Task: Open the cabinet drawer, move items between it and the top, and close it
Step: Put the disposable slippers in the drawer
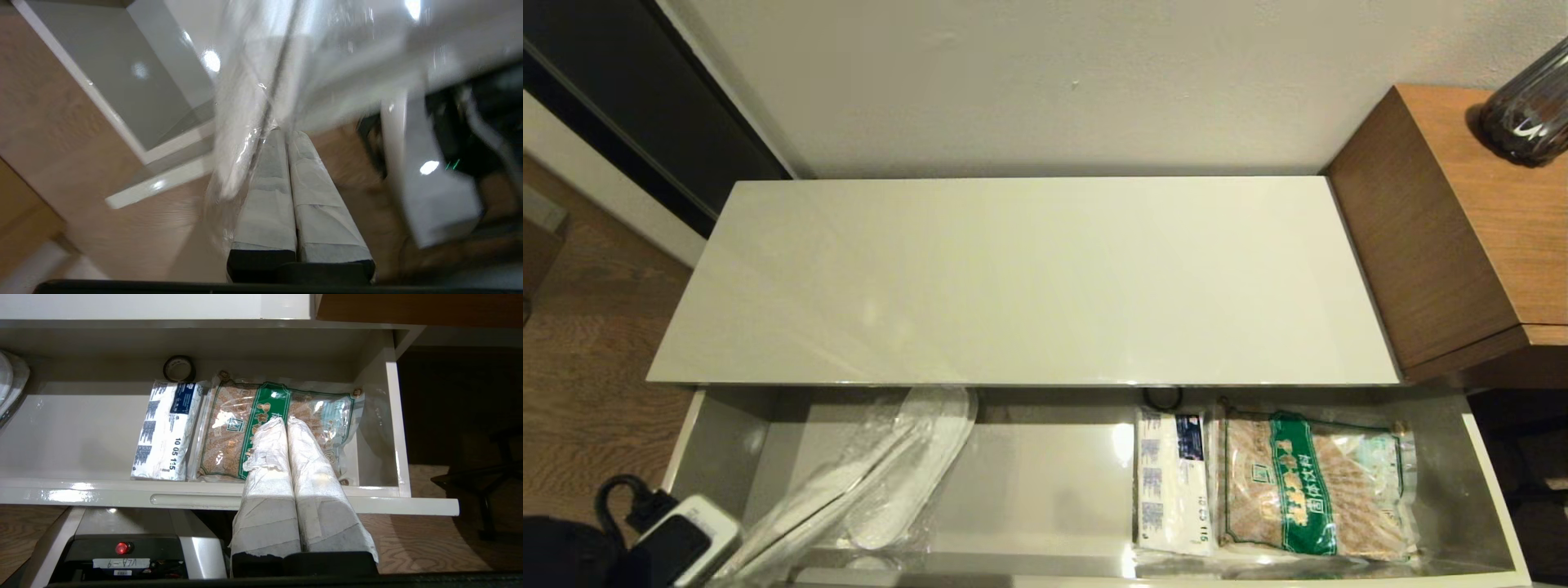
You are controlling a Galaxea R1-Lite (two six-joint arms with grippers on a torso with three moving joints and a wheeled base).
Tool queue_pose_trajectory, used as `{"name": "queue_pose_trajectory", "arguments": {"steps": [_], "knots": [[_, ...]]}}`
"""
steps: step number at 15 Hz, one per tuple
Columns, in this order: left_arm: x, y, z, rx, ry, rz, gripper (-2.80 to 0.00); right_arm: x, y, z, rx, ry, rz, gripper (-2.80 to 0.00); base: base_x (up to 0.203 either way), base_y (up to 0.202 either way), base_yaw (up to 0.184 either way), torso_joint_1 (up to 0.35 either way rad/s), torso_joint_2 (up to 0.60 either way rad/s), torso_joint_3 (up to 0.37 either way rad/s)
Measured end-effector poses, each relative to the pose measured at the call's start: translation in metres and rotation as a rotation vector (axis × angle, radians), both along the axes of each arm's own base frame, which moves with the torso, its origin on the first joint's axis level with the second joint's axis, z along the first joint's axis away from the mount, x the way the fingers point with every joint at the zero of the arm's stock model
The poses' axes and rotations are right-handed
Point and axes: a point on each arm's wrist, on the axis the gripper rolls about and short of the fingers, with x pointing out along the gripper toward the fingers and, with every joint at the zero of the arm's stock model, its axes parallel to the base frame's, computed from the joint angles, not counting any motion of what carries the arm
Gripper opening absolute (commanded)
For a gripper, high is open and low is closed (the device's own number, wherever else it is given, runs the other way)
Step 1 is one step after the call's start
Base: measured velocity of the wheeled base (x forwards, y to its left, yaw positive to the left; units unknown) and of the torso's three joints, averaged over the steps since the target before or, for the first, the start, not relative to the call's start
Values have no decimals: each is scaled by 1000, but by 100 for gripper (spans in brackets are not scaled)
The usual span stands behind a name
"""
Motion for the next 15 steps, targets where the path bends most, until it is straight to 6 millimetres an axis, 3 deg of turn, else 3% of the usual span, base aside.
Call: {"name": "queue_pose_trajectory", "arguments": {"steps": [3, 7, 11, 12, 15], "knots": [[35, -15, -13, -34, 7, 97, -280, 0, 0, 0, 0, -1, 0, -280, 0, 0, 0, 0, 0, 0], [91, -32, -53, -45, 21, 220, -280, 0, 0, 0, 0, 0, 0, -280, 0, 0, 0, 0, 0, 0], [140, -23, -103, -104, -26, 384, -280, 0, 0, 0, 0, 0, 0, -280, 0, 0, 0, 0, 0, 0], [150, -15, -112, -115, -48, 429, 0, 0, 0, 0, 0, 0, 0, -280, 0, 0, 0, 0, 0, 0], [160, -6, -123, -126, -75, 471, 0, 0, 0, 0, 0, 0, 0, -280, 0, 0, 0, 0, 0, 0]]}}
